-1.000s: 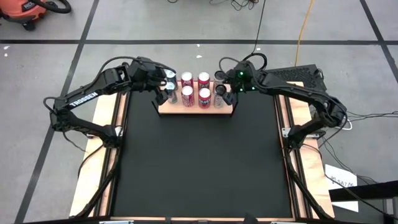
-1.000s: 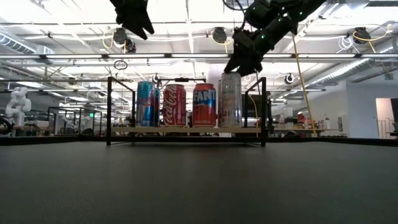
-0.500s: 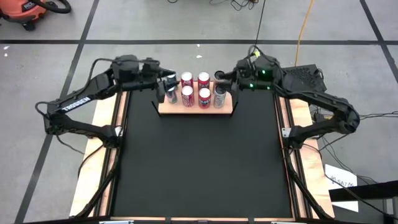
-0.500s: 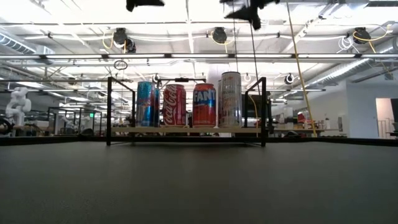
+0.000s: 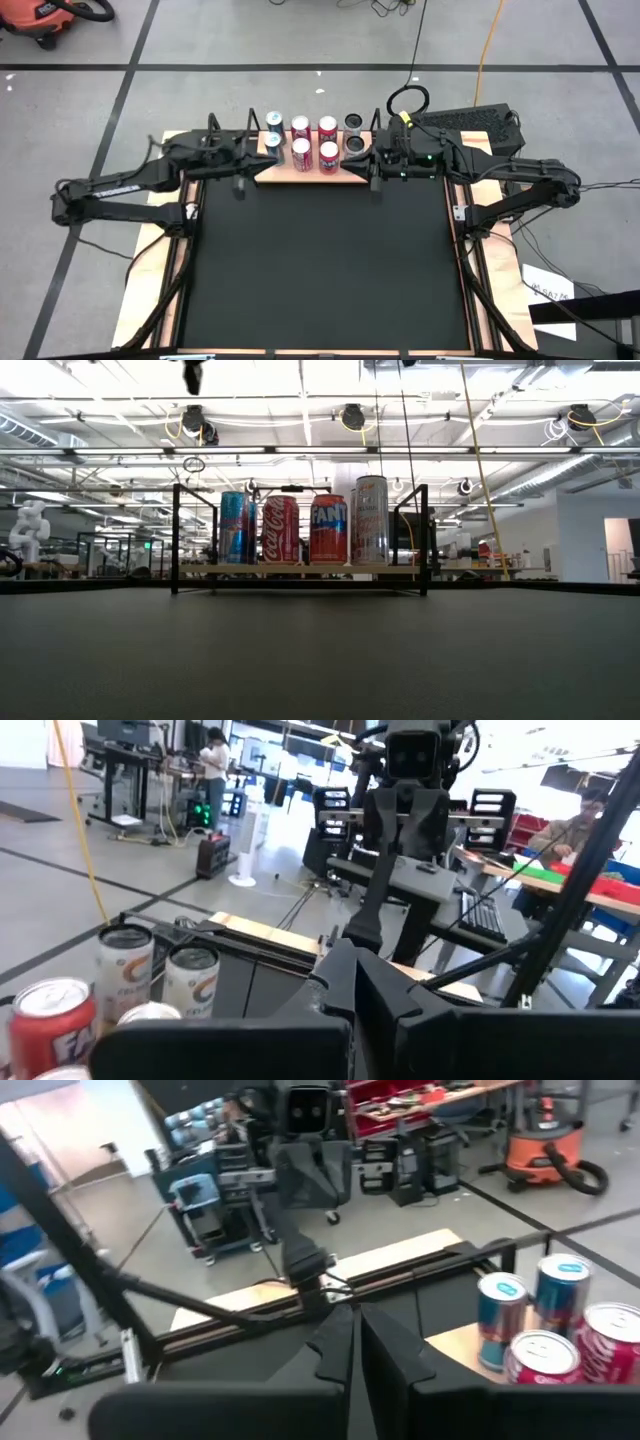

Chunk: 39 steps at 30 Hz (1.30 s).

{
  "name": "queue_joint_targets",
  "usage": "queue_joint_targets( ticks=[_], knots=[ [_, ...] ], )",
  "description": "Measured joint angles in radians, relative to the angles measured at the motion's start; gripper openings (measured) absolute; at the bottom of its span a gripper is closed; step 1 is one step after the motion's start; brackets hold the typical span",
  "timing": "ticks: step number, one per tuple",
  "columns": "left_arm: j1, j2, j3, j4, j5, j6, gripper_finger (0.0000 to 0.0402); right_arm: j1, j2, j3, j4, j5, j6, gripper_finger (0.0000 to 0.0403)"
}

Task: Place canned beverage on shelf
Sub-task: Return to Home Position

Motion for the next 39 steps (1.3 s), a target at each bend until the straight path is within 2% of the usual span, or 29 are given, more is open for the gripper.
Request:
queue_joint_targets(
  ticks=[3, 5, 9, 13, 17, 21, 23, 30, 33, 36, 39],
  knots=[
    [0.0, -0.12, -0.063, -0.038, -0.01, -0.009, 0.0006, 0.033, -0.022, -0.028, 0.002, -0.003, -0.023, 0.0003],
    [0.0, -0.204, -0.112, -0.038, -0.014, -0.018, 0.0002, 0.045, -0.053, -0.087, 0.062, -0.003, -0.016, 0.0002],
    [-0.016, -0.339, -0.228, -0.021, -0.042, -0.046, 0.0001, 0.054, -0.161, -0.284, 0.291, -0.001, 0.03, 0.0001],
    [-0.051, -0.37, -0.34, 0.055, -0.037, -0.096, 0.0001, 0.05, -0.283, -0.476, 0.439, 0.0, 0.055, 0.0001],
    [-0.095, -0.359, -0.424, 0.115, -0.021, -0.077, 0.0001, 0.032, -0.355, -0.577, 0.39, 0.009, 0.054, 0.0001],
    [-0.11, -0.359, -0.443, 0.127, -0.019, -0.073, 0.0001, 0.026, -0.388, -0.594, 0.2, 0.028, 0.044, 0.0001],
    [-0.11, -0.38, -0.443, 0.114, -0.001, -0.061, 0.0001, 0.024, -0.413, -0.594, 0.136, 0.03, -0.012, 0.0],
    [-0.11, -0.554, -0.444, -0.071, -0.006, -0.004, 0.0001, 0.024, -0.525, -0.592, 0.071, 0.029, -0.17, 0.0],
    [-0.11, -0.644, -0.467, -0.085, -0.009, 0.0, 0.0001, 0.024, -0.564, -0.595, 0.037, 0.031, -0.192, 0.0],
    [-0.11, -0.719, -0.519, -0.073, -0.017, -0.015, 0.0001, 0.024, -0.614, -0.654, 0.1, 0.032, -0.183, 0.0],
    [-0.11, -0.775, -0.6, 0.001, -0.034, -0.057, 0.0001, 0.024, -0.665, -0.775, 0.258, 0.031, -0.123, 0.0]
  ],
)
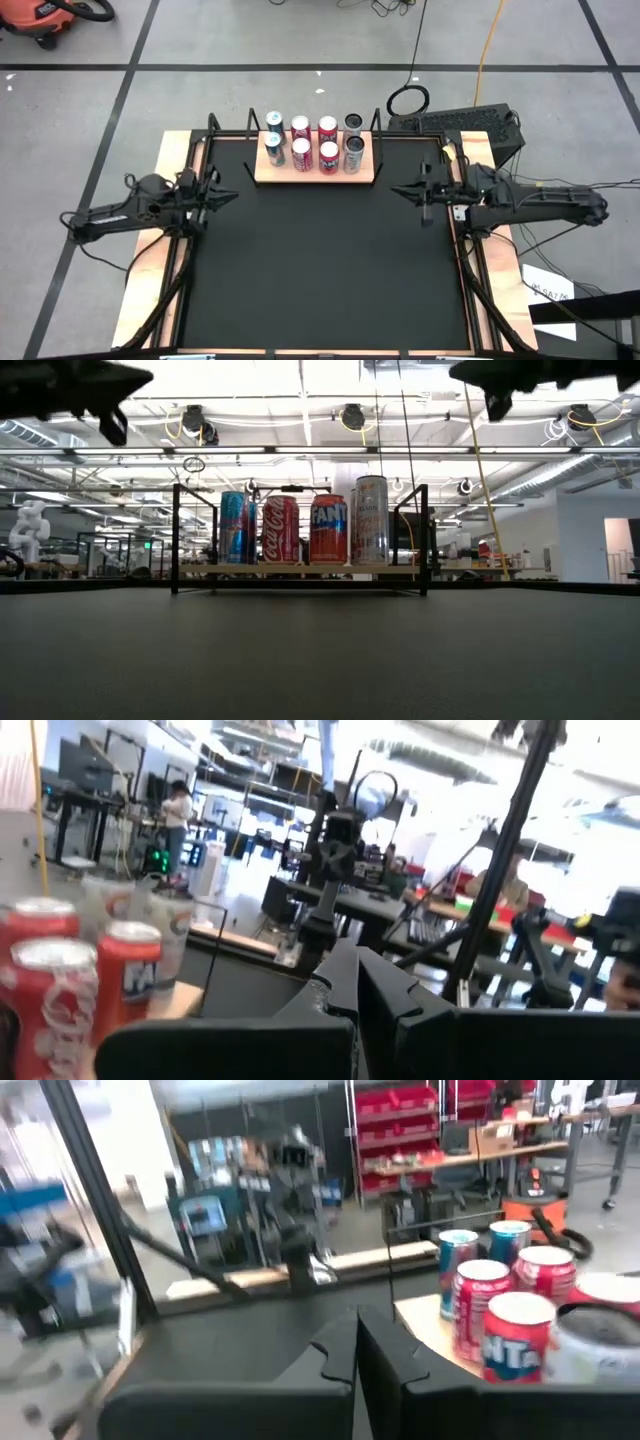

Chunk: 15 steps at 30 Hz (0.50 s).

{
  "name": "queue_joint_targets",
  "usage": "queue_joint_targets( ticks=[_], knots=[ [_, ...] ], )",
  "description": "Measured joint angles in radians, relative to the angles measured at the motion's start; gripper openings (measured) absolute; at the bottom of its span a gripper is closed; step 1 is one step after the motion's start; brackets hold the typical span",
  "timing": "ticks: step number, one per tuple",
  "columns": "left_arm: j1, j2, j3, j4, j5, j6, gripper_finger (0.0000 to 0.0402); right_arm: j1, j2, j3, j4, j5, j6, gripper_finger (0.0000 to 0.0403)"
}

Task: Place canned beverage on shelf
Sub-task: Return to Home Position

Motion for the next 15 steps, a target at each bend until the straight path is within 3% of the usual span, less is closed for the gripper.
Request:
queue_joint_targets(
  ticks=[3, 6, 8, 12, 15],
  knots=[
    [0.0, -0.023, -0.071, 0.072, -0.004, -0.06, 0.0001, 0.0, -0.035, -0.107, 0.1, 0.0, 0.058, 0.0],
    [0.0, -0.028, -0.093, 0.083, -0.003, -0.082, 0.0001, 0.0, -0.05, -0.158, 0.088, -0.001, 0.065, 0.0],
    [0.0, -0.028, -0.093, 0.029, 0.015, -0.079, 0.0001, 0.0, -0.058, -0.174, 0.08, -0.001, 0.065, 0.0],
    [-0.001, -0.027, -0.094, -0.174, 0.143, -0.07, 0.0001, 0.0, -0.098, -0.191, 0.052, -0.003, 0.04, 0.0],
    [0.0, -0.027, -0.094, -0.214, 0.138, -0.052, 0.0001, 0.0, -0.136, -0.219, 0.03, -0.003, 0.045, 0.0]
  ],
)
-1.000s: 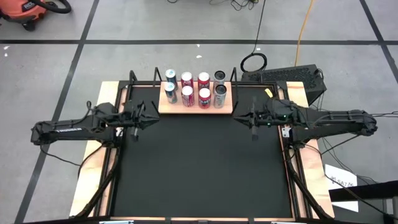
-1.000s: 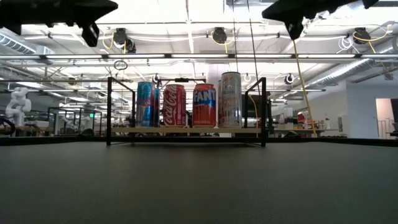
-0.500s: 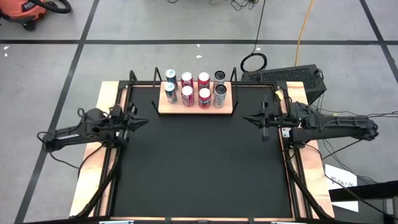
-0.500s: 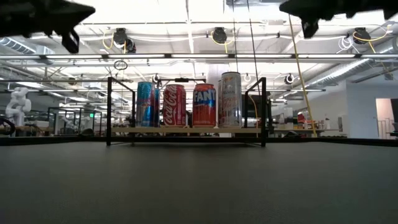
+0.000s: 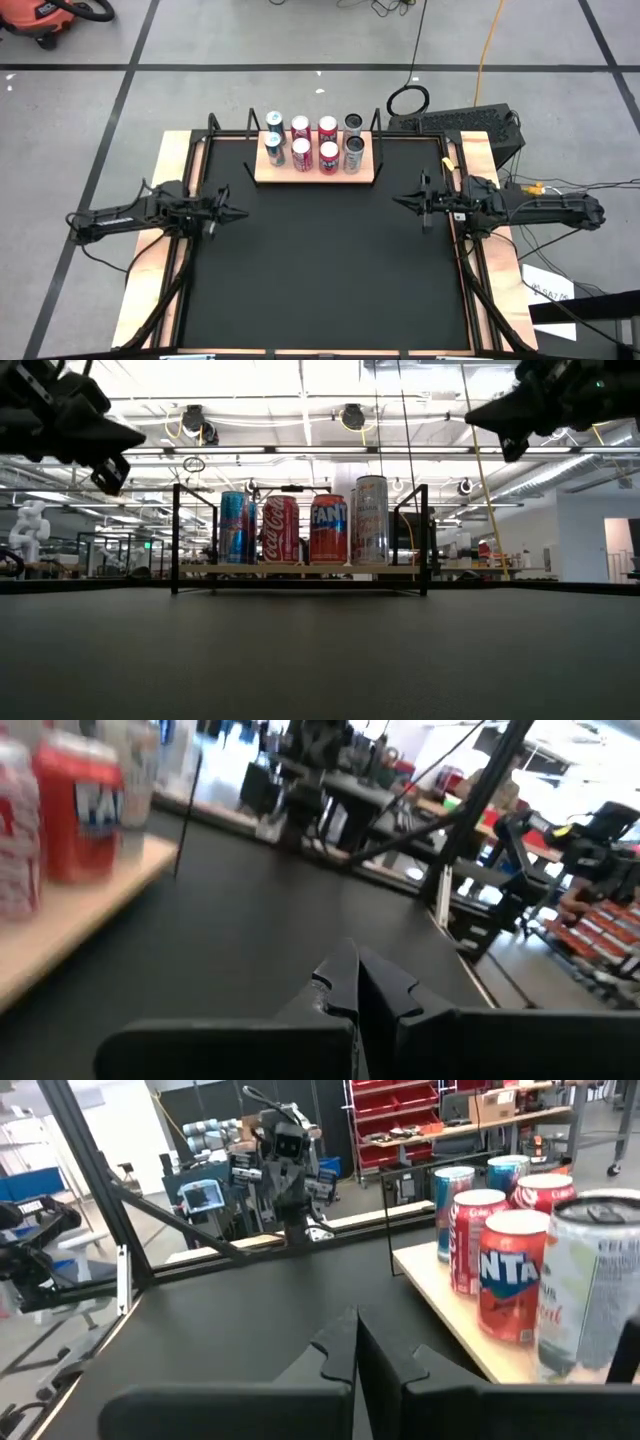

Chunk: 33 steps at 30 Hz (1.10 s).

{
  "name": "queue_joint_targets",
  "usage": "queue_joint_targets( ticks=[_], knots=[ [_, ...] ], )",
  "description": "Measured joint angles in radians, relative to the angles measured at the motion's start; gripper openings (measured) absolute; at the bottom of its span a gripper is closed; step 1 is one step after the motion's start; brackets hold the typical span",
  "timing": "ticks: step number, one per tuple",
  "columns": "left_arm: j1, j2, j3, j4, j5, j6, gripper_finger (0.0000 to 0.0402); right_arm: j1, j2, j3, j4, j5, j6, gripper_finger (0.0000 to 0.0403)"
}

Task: Place canned beverage on shelf
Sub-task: Return to Home Position

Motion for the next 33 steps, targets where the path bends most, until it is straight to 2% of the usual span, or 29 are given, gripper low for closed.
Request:
queue_joint_targets(
  ticks=[4, 9, 13, 22, 29, 33],
  knots=[
    [0.0, -0.001, 0.0, 0.079, -0.019, 0.073, 0.0001, 0.0, -0.063, -0.064, 0.004, 0.0, 0.045, 0.0],
    [0.0, -0.016, 0.0, 0.071, -0.028, 0.1, 0.0001, 0.0, -0.154, -0.112, -0.012, 0.004, 0.074, 0.0],
    [0.0, -0.036, 0.001, 0.079, -0.031, 0.125, 0.0001, 0.0, -0.241, -0.115, -0.098, 0.052, 0.054, 0.0],
    [0.0, -0.054, 0.001, 0.078, -0.06, 0.201, 0.0001, 0.0, -0.421, -0.115, -0.252, 0.05, 0.072, 0.0],
    [0.0, -0.054, 0.001, 0.088, -0.093, 0.272, 0.0001, 0.0, -0.427, -0.167, -0.22, 0.044, 0.116, 0.0],
    [0.0, -0.054, 0.001, 0.112, -0.105, 0.278, 0.0001, 0.0, -0.426, -0.216, -0.12, 0.02, 0.12, 0.0]
  ],
)
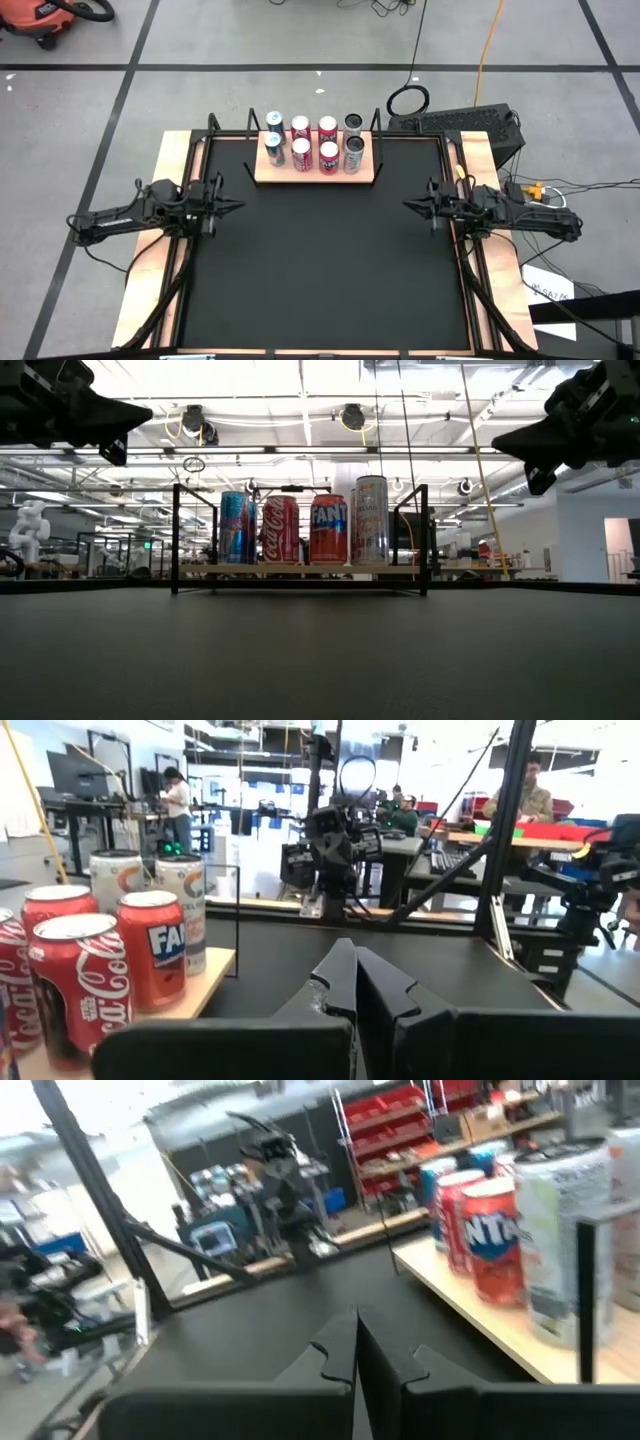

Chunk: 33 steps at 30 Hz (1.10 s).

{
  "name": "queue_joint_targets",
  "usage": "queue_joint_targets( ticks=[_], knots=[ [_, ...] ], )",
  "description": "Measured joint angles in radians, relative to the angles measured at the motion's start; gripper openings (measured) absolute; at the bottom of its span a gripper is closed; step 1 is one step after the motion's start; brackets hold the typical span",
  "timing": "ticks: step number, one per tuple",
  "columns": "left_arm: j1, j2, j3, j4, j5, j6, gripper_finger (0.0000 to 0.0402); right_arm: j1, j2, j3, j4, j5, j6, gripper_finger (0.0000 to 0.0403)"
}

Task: Place canned beverage on shelf
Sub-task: Return to Home Position

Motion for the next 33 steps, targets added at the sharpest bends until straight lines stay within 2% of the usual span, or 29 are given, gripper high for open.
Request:
queue_joint_targets(
  ticks=[3, 8, 12, 16, 20, 25, 33],
  knots=[
    [0.0, 0.0, 0.0, 0.01, -0.008, 0.0, 0.0001, 0.0, 0.0, -0.039, 0.076, -0.002, 0.015, 0.0],
    [0.0, 0.0, 0.0, 0.061, -0.076, -0.001, 0.0001, 0.0, 0.0, -0.058, 0.086, -0.002, 0.037, 0.0],
    [0.0, 0.002, -0.007, 0.081, -0.089, -0.001, 0.0001, 0.0, 0.0, -0.06, 0.099, -0.002, 0.017, 0.0],
    [0.0, 0.003, -0.099, 0.24, -0.098, -0.051, 0.0001, 0.0, 0.0, -0.06, 0.095, -0.003, 0.013, 0.0],
    [0.0, 0.003, -0.098, 0.228, -0.106, -0.053, 0.0001, 0.0, 0.0, -0.061, 0.095, -0.003, 0.011, 0.0],
    [0.0, 0.0, -0.098, 0.209, -0.041, -0.08, 0.0001, 0.0, 0.0, -0.062, 0.093, -0.003, 0.011, 0.0],
    [0.0, 0.002, -0.099, 0.159, -0.037, -0.082, 0.0001, 0.002, 0.001, -0.063, 0.051, -0.03, 0.047, 0.0]
  ],
)
